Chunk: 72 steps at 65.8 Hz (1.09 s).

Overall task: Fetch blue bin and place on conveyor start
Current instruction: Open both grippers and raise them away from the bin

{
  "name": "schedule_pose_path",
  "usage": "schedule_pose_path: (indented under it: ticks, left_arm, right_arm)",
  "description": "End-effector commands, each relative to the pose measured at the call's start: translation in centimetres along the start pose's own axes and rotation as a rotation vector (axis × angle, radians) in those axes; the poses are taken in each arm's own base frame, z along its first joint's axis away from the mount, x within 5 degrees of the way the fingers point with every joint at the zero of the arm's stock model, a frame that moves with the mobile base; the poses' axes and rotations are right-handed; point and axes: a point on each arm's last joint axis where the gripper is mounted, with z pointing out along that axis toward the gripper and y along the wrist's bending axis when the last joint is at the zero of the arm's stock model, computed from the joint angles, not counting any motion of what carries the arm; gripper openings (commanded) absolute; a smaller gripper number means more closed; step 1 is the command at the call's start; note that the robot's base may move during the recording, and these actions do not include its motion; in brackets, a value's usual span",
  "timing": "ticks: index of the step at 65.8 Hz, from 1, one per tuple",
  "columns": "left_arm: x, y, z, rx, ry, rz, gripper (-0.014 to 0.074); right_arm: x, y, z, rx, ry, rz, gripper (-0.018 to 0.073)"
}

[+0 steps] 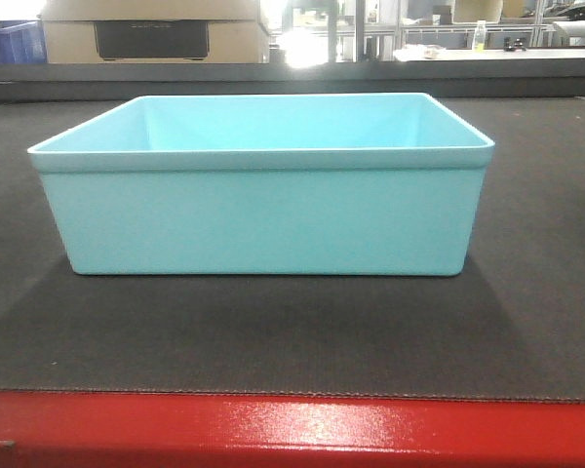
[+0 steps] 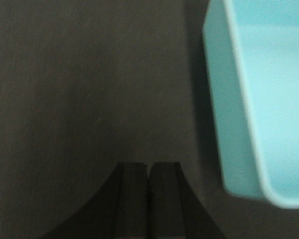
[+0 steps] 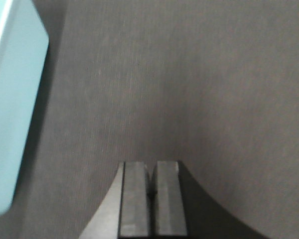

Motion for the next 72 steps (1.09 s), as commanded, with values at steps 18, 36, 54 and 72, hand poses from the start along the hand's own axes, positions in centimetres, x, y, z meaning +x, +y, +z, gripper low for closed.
schedule_pose_path:
  ticks: [18,36,54,72]
  left_arm:
    - [6.1,0.6,-4.5,0.022,-0.252,-0.018,-0.0111]
    - [8.1,0.8,-11.3,0.042,-0.564,-0.021,-0.0111]
    - [9.6,1.0,-14.9,0.042,-0.736,-0.012,-0.0111]
    - [9.7,1.0,-15.2,0.043,-0.747,-0.013,-0.0111]
  right_arm:
    - [7.7,-0.6,-2.7,0.001,-0.253,-0.012,-0.0162]
    - [9.3,-0.6,-8.3,-0.014,-0.547,-0.015,-0.0162]
    - [11.0,-0.5,-14.0,-0.029,-0.871,-0.02,-0.0162]
    - [11.3,-0.5,-14.6,-0.031,-0.904,-0.02,-0.0162]
